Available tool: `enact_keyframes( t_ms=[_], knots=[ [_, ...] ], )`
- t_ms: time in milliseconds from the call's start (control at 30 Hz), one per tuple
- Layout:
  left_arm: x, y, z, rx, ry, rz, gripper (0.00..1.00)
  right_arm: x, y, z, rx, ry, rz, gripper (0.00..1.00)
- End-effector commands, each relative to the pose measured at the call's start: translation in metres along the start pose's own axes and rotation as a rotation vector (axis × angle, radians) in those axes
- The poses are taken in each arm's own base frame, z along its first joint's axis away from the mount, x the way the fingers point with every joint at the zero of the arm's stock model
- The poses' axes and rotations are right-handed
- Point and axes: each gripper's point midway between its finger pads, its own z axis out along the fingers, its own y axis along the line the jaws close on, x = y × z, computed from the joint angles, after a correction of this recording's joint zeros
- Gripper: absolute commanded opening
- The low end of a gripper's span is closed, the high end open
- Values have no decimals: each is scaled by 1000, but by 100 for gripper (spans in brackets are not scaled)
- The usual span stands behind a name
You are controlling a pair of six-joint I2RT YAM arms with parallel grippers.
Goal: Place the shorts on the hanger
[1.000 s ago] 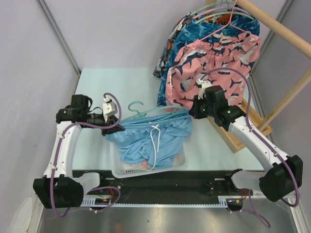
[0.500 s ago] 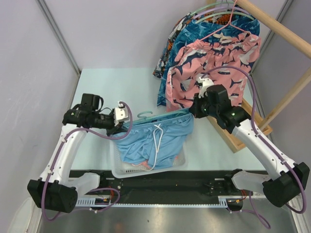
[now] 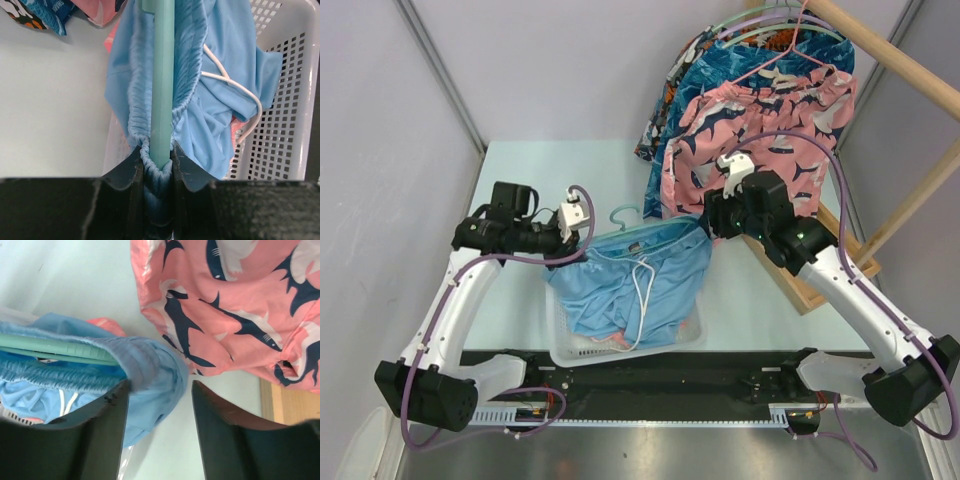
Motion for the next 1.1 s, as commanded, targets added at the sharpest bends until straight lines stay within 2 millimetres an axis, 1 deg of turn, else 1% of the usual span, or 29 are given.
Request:
enact_keyframes(
  t_ms=[0, 33, 67, 100, 133, 167, 200, 267, 300, 333, 367, 400, 433, 467, 500, 533, 567, 600, 633, 667, 733, 800, 833, 900, 933, 967, 1000, 1067],
  knots=[
    [-35, -4, -15, -11, -94, 0, 0, -53, -4, -28, -8, -187, -71, 66],
    [-42, -6, -17, -4, -113, -22, 0, -58, 3, -32, -48, -205, -89, 69],
    [-45, -7, -17, 1, -122, -33, 0, -63, 5, -37, -61, -228, -116, 71],
    [-48, -7, -19, 4, -130, -41, 0, -73, 7, -47, -78, -275, -183, 74],
    [-55, -8, -21, 12, -145, -54, 0, -75, 20, -53, -149, -295, -240, 75],
    [-58, -8, -22, 13, -152, -62, 0, -78, 26, -60, -183, -317, -291, 76],
    [-62, -8, -23, 12, -162, -67, 0, -85, 31, -70, -208, -365, -390, 75],
    [-73, -9, -26, 28, -186, -85, 0, -87, 53, -79, -287, -408, -496, 74],
    [-76, -9, -27, 29, -194, -93, 0, -92, 63, -84, -302, -445, -544, 73],
    [-84, -10, -31, 30, -209, -110, 0, -97, 66, -87, -284, -479, -639, 72],
    [-89, -11, -32, 44, -222, -119, 0, -99, 72, -89, -285, -498, -690, 72],
    [-93, -11, -33, 51, -229, -130, 0, -100, 93, -95, -325, -538, -742, 71],
    [-103, -12, -38, 50, -247, -147, 0, -104, 97, -97, -302, -569, -830, 70],
    [-108, -12, -40, 53, -258, -151, 0, -107, 105, -100, -306, -593, -871, 69],
    [-114, -13, -41, 68, -271, -160, 0, -109, 121, -106, -330, -633, -917, 66],
    [-122, -14, -46, 70, -287, -170, 0, -111, 126, -107, -315, -649, -949, 65],
    [-127, -15, -48, 75, -297, -172, 0, -114, 131, -105, -299, -668, -1022, 65],
    [-132, -16, -50, 81, -308, -171, 0, -116, 142, -110, -309, -705, -1054, 64],
    [-139, -18, -54, 82, -320, -161, 0, -119, 145, -110, -292, -719, -1076, 63],
    [-142, -20, -56, 85, -325, -149, 0, -126, 150, -110, -270, -753, -1123, 62],
    [-148, -25, -61, 81, -337, -112, 0, -131, 162, -113, -268, -793, -1164, 61],
    [-150, -30, -60, 79, -336, -94, 0, -139, 172, -114, -249, -842, -1229, 59],
    [-149, -30, -61, 72, -333, -87, 0, -139, 180, -117, -246, -863, -1264, 58],
    [-150, -33, -60, 76, -336, -81, 0, -145, 188, -110, -189, -888, -1355, 55],
    [-148, -35, -60, 77, -335, -88, 0, -148, 189, -107, -155, -889, -1368, 54],
    [-148, -35, -58, 79, -334, -90, 0, -154, 194, -110, -131, -927, -1379, 51],
    [-146, -34, -56, 79, -333, -96, 0, -153, 198, -103, -106, -923, -1436, 50],
    [-148, -34, -57, 74, -343, -105, 0, -153, 205, -101, -81, -932, -1485, 46]
  ],
)
